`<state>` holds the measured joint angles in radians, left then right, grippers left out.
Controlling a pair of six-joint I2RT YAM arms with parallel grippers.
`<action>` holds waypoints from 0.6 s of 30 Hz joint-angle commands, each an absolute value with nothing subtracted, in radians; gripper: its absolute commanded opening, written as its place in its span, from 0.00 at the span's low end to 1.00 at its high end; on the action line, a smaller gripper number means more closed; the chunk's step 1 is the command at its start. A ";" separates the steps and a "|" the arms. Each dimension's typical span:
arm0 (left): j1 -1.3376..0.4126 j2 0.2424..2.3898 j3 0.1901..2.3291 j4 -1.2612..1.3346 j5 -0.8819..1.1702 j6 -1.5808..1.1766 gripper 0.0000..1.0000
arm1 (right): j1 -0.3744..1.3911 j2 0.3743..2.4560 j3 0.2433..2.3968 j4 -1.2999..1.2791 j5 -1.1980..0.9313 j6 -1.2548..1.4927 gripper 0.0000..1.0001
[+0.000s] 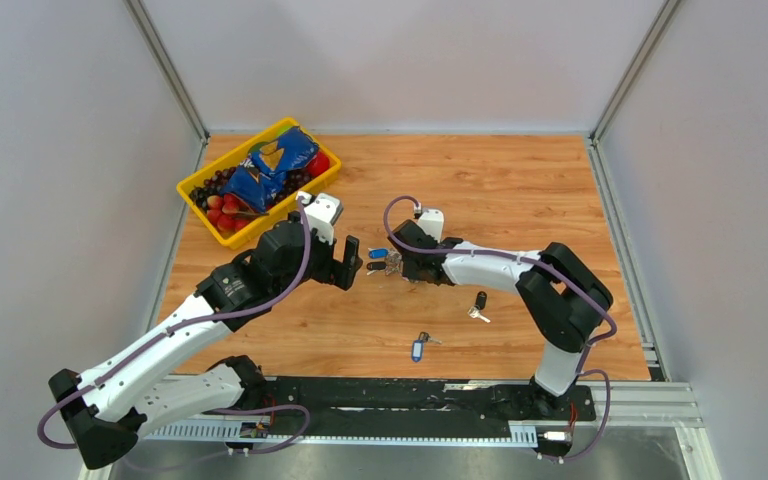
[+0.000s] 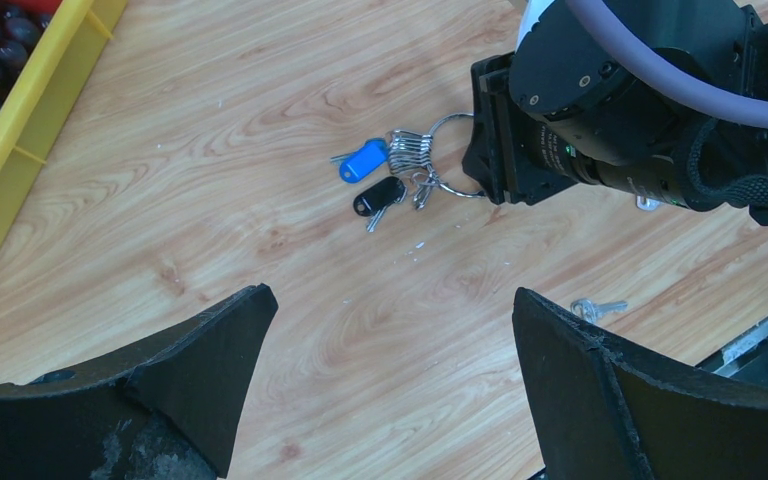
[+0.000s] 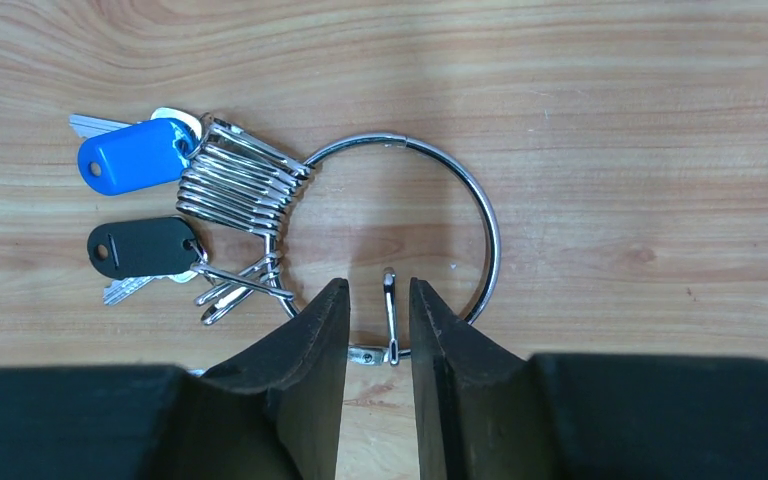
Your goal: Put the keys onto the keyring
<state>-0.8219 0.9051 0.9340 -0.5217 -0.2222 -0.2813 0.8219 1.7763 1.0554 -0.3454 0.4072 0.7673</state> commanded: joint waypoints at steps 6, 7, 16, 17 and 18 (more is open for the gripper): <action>-0.817 0.902 0.932 -0.511 -0.233 -0.259 1.00 | 0.815 1.805 1.101 -0.315 0.445 0.742 0.27; -0.818 0.901 0.932 -0.511 -0.233 -0.259 1.00 | 0.815 1.808 1.104 -0.314 0.443 0.741 0.26; -0.818 0.901 0.931 -0.510 -0.232 -0.259 1.00 | 0.815 1.824 1.111 -0.316 0.439 0.732 0.17; -0.817 0.901 0.930 -0.511 -0.233 -0.259 1.00 | 0.814 1.823 1.109 -0.316 0.439 0.732 0.14; -0.817 0.901 0.931 -0.511 -0.233 -0.259 1.00 | 0.814 1.821 1.108 -0.316 0.440 0.732 0.11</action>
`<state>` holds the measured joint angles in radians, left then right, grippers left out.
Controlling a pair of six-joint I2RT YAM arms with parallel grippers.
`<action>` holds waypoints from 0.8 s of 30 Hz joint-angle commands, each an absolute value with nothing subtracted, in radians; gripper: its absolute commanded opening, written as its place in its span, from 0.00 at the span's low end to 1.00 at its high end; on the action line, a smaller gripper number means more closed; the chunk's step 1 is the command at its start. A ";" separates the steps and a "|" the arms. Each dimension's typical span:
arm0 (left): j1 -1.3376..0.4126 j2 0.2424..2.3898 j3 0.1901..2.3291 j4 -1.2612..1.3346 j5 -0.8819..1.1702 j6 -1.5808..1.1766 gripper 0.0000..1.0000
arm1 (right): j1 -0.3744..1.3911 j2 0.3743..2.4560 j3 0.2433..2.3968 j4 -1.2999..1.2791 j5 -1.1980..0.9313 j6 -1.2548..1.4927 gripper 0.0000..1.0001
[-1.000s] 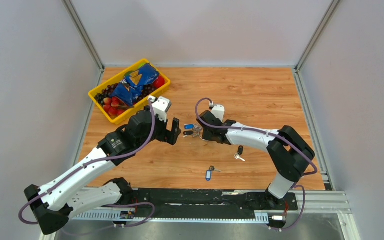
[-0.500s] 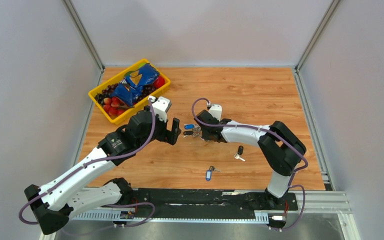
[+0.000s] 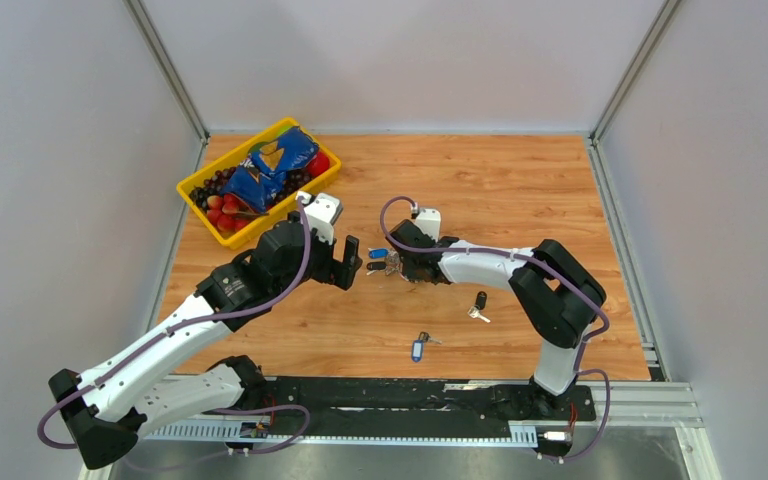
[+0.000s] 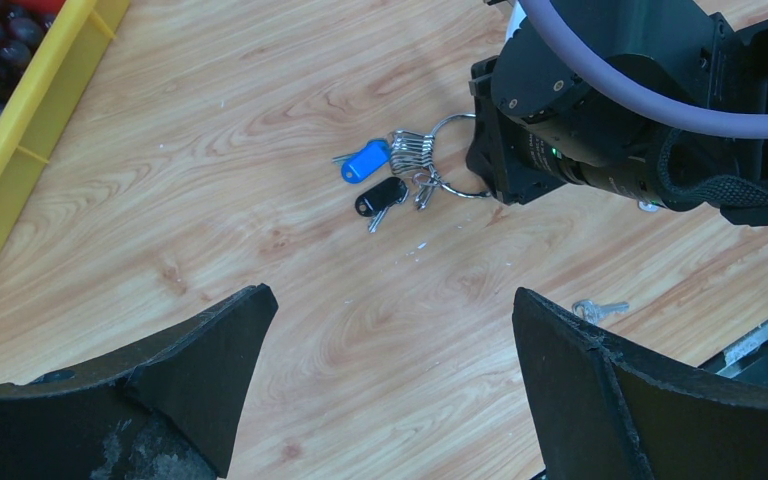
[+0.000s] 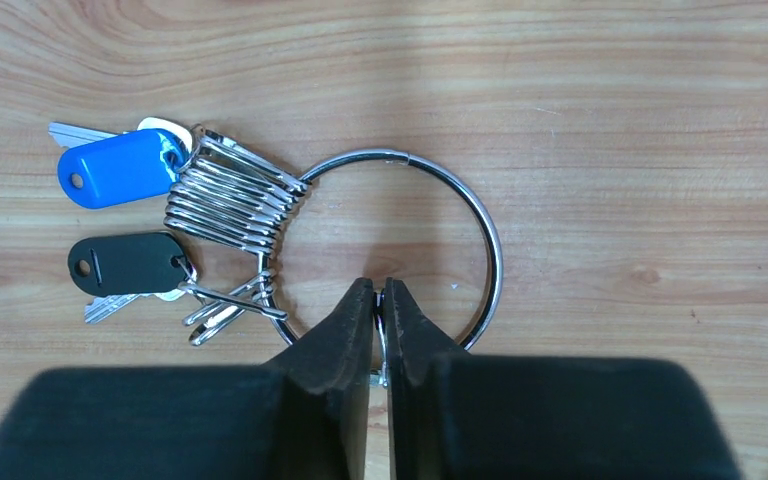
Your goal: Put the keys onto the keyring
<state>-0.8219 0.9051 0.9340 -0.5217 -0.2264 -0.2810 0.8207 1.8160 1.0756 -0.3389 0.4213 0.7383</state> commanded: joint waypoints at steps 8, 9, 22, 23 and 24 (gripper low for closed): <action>-0.818 0.900 0.932 -0.511 -0.233 -0.262 1.00 | 0.816 1.773 1.094 -0.318 0.452 0.727 0.00; -0.818 0.899 0.934 -0.514 -0.231 -0.263 1.00 | 0.816 1.757 1.092 -0.318 0.451 0.719 0.00; -0.817 0.853 0.971 -0.521 -0.172 -0.306 1.00 | 0.835 1.485 1.033 -0.316 0.507 0.648 0.00; -0.817 0.848 0.971 -0.517 -0.164 -0.307 1.00 | 0.839 1.467 1.034 -0.316 0.515 0.636 0.00; -0.817 0.845 0.971 -0.509 -0.159 -0.310 1.00 | 0.841 1.452 1.033 -0.315 0.522 0.622 0.00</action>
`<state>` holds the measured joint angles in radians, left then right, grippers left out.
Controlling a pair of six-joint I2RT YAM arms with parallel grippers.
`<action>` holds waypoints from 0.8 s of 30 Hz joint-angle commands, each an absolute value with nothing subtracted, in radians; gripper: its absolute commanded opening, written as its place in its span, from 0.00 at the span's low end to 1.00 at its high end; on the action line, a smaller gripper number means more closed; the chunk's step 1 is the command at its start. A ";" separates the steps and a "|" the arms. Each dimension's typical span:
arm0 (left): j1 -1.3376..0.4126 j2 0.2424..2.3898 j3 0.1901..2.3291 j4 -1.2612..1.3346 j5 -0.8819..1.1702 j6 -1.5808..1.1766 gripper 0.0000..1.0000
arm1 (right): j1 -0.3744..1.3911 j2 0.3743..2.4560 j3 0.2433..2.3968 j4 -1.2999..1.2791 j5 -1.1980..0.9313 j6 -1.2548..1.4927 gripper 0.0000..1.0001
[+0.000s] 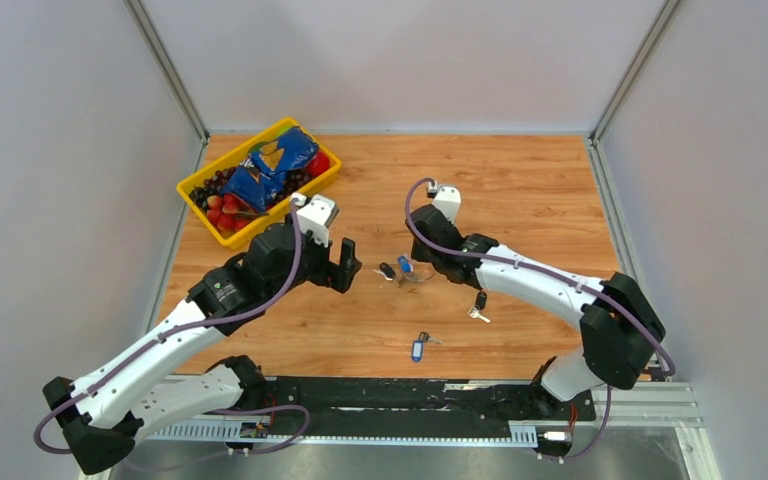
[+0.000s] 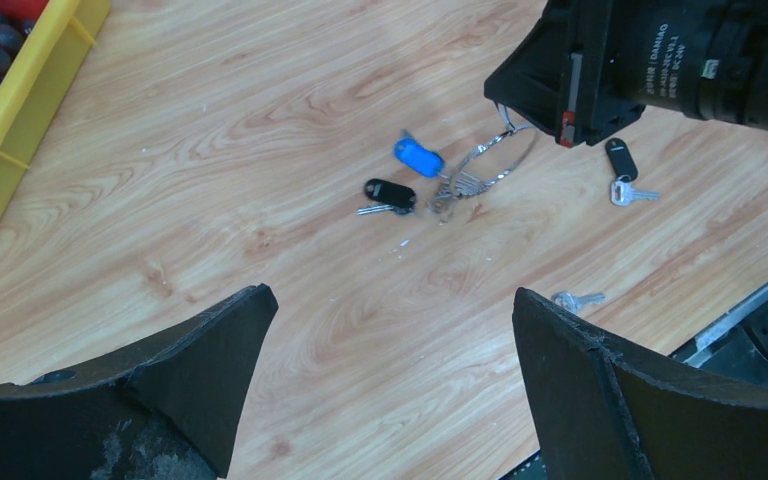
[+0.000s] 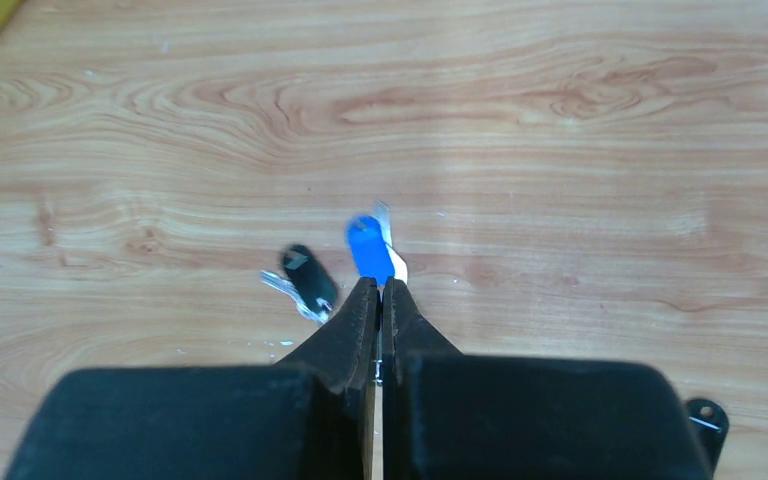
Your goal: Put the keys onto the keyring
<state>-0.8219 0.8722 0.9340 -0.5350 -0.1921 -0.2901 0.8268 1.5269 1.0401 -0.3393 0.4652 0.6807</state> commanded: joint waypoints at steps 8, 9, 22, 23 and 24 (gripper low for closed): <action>-0.818 0.830 0.956 -0.418 -0.057 -0.322 1.00 | 0.865 1.321 1.045 -0.295 0.539 0.542 0.00; -0.818 0.827 0.951 -0.393 -0.050 -0.325 1.00 | 0.871 1.303 1.049 -0.292 0.544 0.531 0.00; -0.818 0.769 0.801 0.002 0.058 -0.288 1.00 | 0.971 1.188 1.227 -0.284 0.511 0.409 0.00; -0.818 0.767 0.794 0.043 0.060 -0.288 1.00 | 0.977 1.191 1.243 -0.287 0.511 0.406 0.00; -0.818 0.765 0.786 0.057 0.065 -0.286 1.00 | 0.982 1.195 1.259 -0.292 0.512 0.404 0.00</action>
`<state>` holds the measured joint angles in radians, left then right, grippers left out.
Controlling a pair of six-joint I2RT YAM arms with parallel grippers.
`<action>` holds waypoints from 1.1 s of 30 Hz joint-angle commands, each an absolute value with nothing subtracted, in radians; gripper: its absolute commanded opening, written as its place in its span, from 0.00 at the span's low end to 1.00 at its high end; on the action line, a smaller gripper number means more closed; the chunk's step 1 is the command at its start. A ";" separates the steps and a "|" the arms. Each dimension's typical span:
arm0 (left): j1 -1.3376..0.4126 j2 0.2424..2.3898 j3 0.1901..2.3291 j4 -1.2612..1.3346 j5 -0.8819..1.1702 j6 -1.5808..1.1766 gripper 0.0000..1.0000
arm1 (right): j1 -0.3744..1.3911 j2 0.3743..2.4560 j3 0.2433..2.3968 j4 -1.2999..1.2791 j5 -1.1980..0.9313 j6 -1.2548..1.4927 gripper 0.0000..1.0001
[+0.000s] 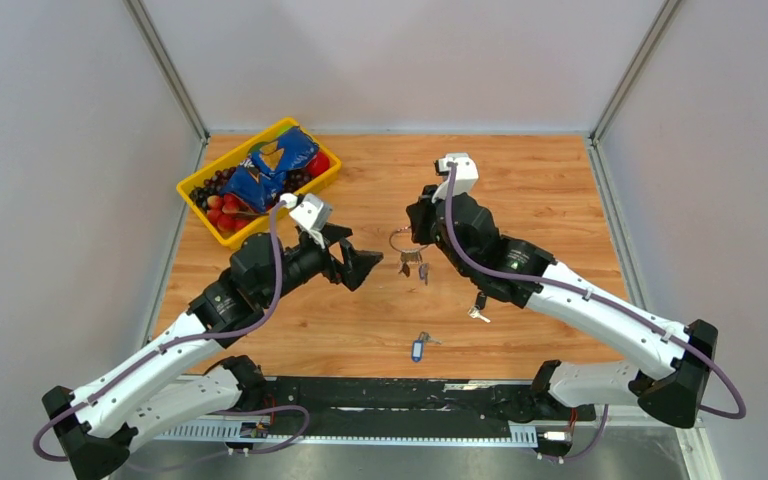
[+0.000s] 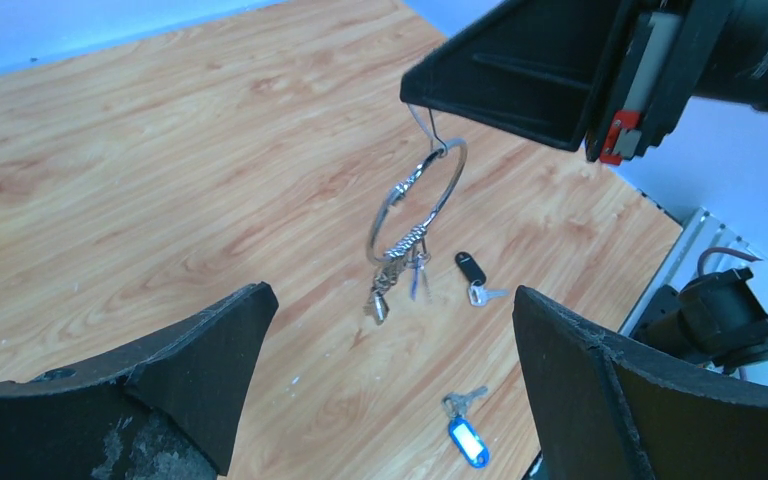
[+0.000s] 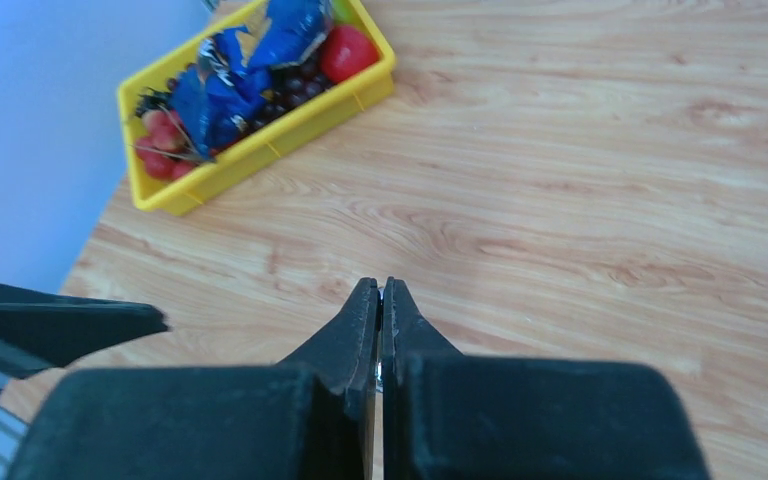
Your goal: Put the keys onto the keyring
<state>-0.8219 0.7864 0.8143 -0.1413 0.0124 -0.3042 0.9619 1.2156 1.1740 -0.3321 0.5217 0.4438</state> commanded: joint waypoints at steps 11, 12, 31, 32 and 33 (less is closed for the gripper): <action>-0.818 0.749 0.692 0.311 0.107 -0.205 1.00 | 1.059 1.244 1.381 -0.312 0.477 0.386 0.00; -0.818 0.750 0.688 0.334 0.107 -0.198 1.00 | 1.068 1.248 1.388 -0.313 0.475 0.386 0.00; -0.819 0.784 0.667 0.400 0.123 -0.158 1.00 | 1.186 1.315 1.527 -0.331 0.488 0.362 0.00; -0.819 0.784 0.667 0.400 0.121 -0.157 1.00 | 1.192 1.319 1.531 -0.331 0.493 0.359 0.00; -0.819 0.783 0.665 0.402 0.118 -0.155 1.00 | 1.197 1.321 1.536 -0.331 0.497 0.355 0.00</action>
